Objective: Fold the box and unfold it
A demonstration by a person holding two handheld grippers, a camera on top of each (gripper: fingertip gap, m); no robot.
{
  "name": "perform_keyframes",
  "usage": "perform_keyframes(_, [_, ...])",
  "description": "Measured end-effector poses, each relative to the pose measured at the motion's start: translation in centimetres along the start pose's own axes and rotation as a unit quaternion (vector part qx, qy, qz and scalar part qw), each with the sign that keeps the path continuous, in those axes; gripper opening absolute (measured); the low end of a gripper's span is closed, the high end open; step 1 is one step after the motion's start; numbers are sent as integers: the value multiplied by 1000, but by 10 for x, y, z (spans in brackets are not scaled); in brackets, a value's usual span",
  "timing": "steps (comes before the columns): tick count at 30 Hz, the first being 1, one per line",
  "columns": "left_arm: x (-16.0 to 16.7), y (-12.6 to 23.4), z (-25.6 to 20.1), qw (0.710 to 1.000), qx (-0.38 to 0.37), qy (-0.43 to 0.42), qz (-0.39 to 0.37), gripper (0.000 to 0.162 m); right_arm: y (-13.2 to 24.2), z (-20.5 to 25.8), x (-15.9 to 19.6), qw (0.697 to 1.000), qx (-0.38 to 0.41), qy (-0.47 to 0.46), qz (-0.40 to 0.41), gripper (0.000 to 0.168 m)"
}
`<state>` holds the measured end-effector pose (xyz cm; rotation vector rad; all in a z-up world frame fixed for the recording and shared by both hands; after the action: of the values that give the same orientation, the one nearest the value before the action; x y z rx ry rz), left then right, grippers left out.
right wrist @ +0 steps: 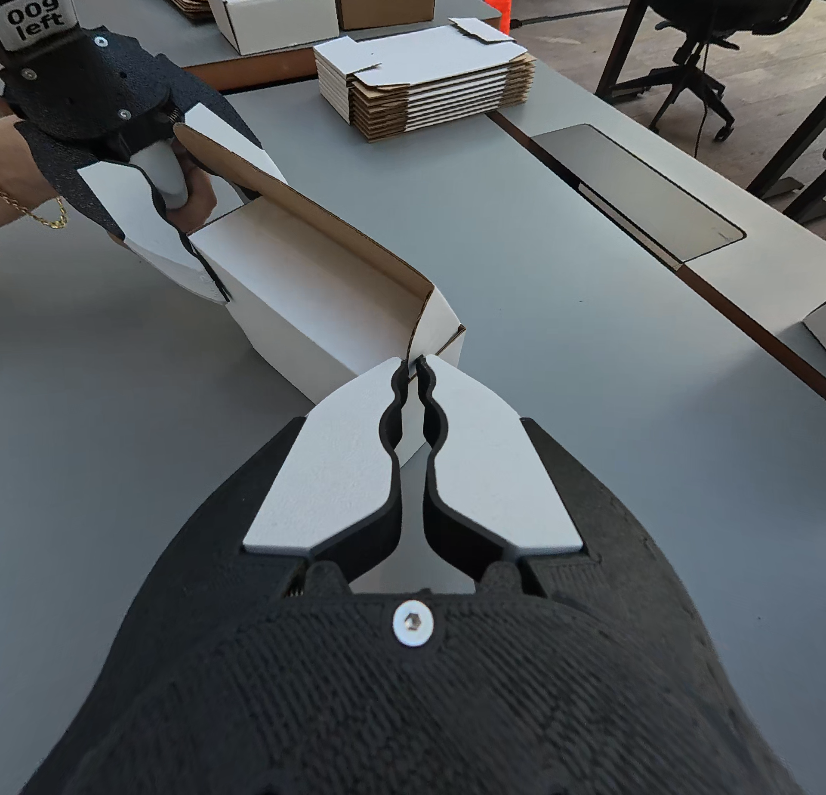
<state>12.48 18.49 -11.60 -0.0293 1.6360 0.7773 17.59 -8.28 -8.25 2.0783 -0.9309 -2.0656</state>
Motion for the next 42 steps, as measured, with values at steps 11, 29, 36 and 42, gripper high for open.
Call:
perform_keyframes(11, [3, 6, -11, 996, -45, -55, -61, 69, -6, 7, -3, 997, 69, -27, 8, 3])
perform_keyframes(29, [0, 53, -14, 984, -87, -70, -138, 23, -11, 13, -9, 993, 116, -23, 33, 2])
perform_keyframes(36, [0, 50, -10, 977, -134, -10, -164, 2, -13, 18, -11, 989, 139, -22, 36, 2])
perform_keyframes(42, [-11, 46, 5, 956, -215, 159, -120, 2, -19, 36, -14, 984, 180, -21, 5, 3])
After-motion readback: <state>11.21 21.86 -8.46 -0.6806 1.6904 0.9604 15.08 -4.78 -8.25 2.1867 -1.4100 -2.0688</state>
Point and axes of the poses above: each gripper's, where its closed fingertips meet, y back along the fingers, x out of its underside, z = x × y across the jaws, the point moved 10 cm from there along y, back along the fingers, and after that the axes turned 6 degrees about y, right-handed, at the moved point
